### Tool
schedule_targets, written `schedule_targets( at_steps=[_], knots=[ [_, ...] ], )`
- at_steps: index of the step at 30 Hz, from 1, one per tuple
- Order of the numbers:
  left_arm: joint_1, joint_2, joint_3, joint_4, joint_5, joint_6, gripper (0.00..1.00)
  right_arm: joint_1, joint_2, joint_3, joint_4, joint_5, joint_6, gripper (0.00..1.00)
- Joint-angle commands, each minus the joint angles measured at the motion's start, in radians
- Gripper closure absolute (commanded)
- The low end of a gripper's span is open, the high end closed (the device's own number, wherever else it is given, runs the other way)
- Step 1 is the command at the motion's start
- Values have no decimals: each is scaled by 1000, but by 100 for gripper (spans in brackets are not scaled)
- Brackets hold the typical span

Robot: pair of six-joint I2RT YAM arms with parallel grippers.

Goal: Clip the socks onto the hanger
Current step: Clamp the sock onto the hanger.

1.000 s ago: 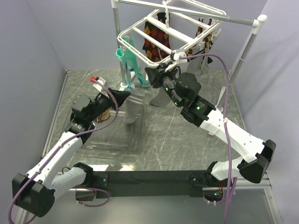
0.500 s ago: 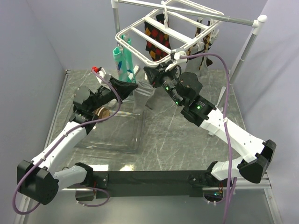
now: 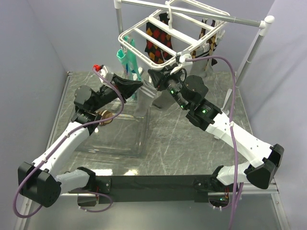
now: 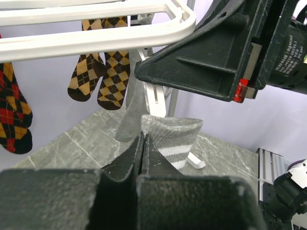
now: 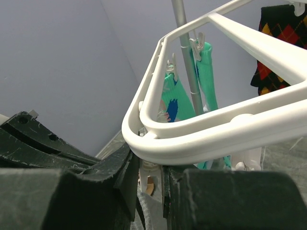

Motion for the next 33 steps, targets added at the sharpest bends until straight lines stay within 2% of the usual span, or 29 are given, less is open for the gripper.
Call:
schedule_targets(
  at_steps=[1, 8, 18, 33],
  knots=[
    [-3, 5, 53, 51, 18, 25, 99, -5, -36, -9, 22, -26, -3, 100],
    [-3, 31, 84, 37, 35, 22, 99, -5, -33, -11, 21, -32, 0, 100],
    [-3, 27, 44, 11, 17, 50, 99, -5, -25, 24, -6, 37, -14, 100],
    [-3, 36, 47, -18, 18, 76, 99, -5, -30, 21, 5, 23, -19, 100]
  ],
)
